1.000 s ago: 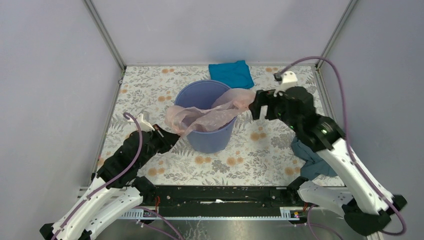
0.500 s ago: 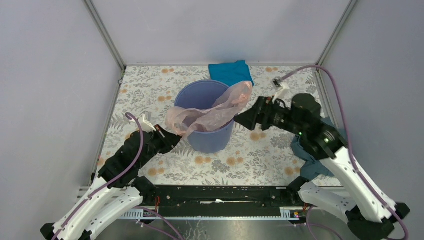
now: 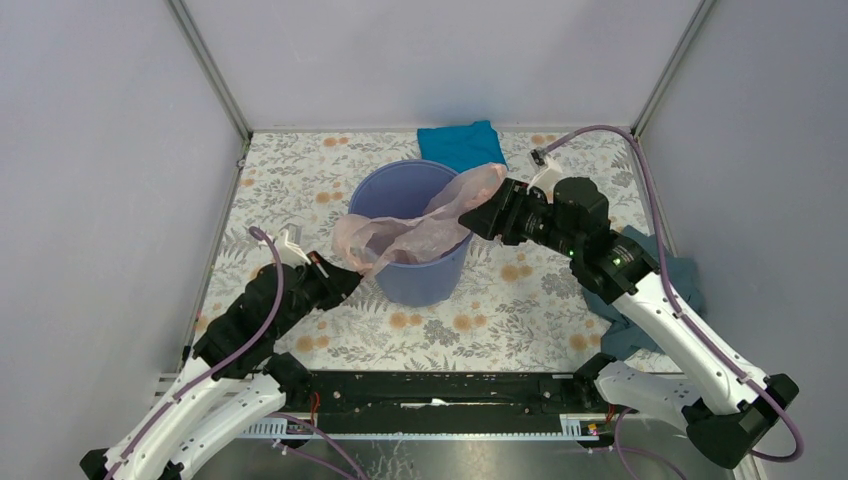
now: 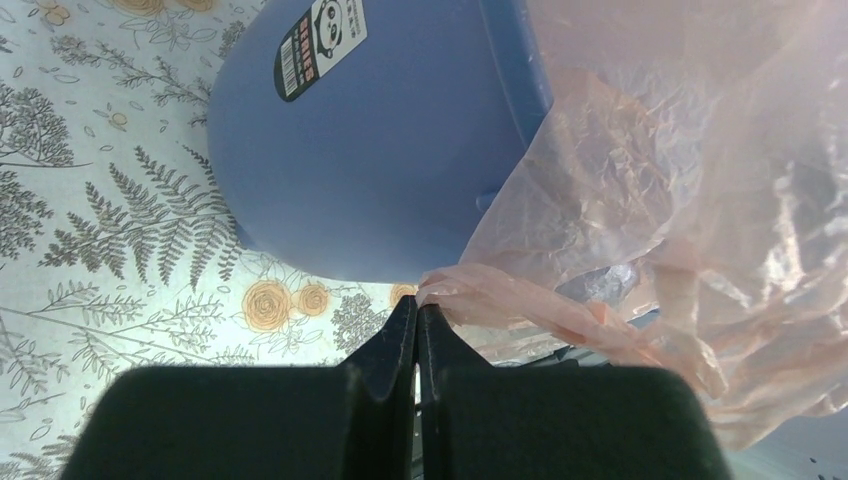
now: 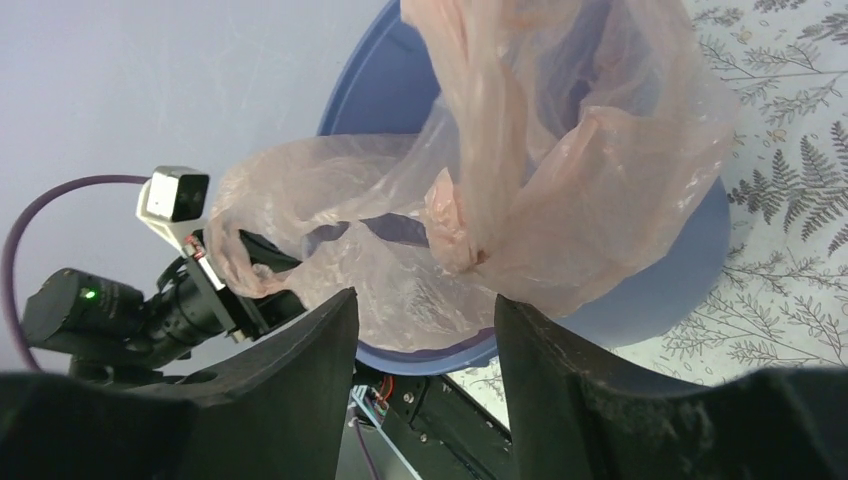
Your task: Put the trash bags into the trash bin
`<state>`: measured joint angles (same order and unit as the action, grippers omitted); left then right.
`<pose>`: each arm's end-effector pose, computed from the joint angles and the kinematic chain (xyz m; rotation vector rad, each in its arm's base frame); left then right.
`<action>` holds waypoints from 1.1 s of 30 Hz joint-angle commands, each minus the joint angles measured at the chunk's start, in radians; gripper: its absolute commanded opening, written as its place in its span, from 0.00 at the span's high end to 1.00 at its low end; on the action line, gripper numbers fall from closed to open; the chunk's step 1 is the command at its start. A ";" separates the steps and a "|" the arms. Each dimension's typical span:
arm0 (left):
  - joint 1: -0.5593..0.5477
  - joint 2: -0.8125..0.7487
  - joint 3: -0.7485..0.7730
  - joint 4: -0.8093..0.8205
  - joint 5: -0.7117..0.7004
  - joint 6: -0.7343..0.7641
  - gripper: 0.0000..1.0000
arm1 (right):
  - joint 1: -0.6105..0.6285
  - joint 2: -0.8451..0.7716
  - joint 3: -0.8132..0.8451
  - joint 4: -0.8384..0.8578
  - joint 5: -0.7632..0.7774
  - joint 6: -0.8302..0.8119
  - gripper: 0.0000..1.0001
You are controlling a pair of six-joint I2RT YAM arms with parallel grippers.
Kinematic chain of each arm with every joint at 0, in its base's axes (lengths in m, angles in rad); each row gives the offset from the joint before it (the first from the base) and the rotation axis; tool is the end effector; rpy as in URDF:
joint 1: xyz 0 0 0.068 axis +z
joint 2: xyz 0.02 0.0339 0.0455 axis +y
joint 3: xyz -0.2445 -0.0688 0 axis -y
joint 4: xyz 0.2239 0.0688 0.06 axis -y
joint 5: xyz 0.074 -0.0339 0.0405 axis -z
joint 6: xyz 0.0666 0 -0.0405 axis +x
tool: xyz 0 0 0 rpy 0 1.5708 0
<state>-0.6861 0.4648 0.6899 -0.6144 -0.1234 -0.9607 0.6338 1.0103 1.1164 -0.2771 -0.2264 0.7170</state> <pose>0.1103 -0.0798 0.2784 -0.3704 2.0507 -0.9367 0.1871 0.1561 0.3803 -0.1018 1.8889 1.1585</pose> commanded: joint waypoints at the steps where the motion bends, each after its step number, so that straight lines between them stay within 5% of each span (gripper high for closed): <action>1: 0.002 -0.022 0.061 -0.026 -0.012 0.016 0.97 | -0.002 0.005 -0.023 0.078 0.051 0.023 0.39; 7: 0.003 -0.041 0.082 -0.037 -0.018 0.019 0.83 | -0.001 -0.014 -0.061 0.085 0.102 -0.002 0.34; 12: 0.003 -0.009 0.195 -0.058 0.036 0.109 0.32 | -0.002 0.002 -0.039 0.065 0.087 -0.030 0.51; 16: 0.002 0.002 0.322 -0.108 0.003 0.179 0.03 | -0.001 -0.027 -0.055 0.062 0.107 -0.043 0.57; 23: 0.002 0.193 0.490 -0.139 -0.050 0.276 0.01 | -0.002 -0.052 -0.074 0.065 0.086 -0.042 0.59; 33: 0.003 0.339 0.519 -0.184 -0.270 0.274 0.07 | -0.002 -0.091 -0.087 0.010 0.128 -0.077 0.17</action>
<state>-0.6861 0.8299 1.1923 -0.7841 -0.2512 -0.6952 0.6338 0.9409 1.0336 -0.2607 -0.1425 0.6674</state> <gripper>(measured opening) 0.973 0.795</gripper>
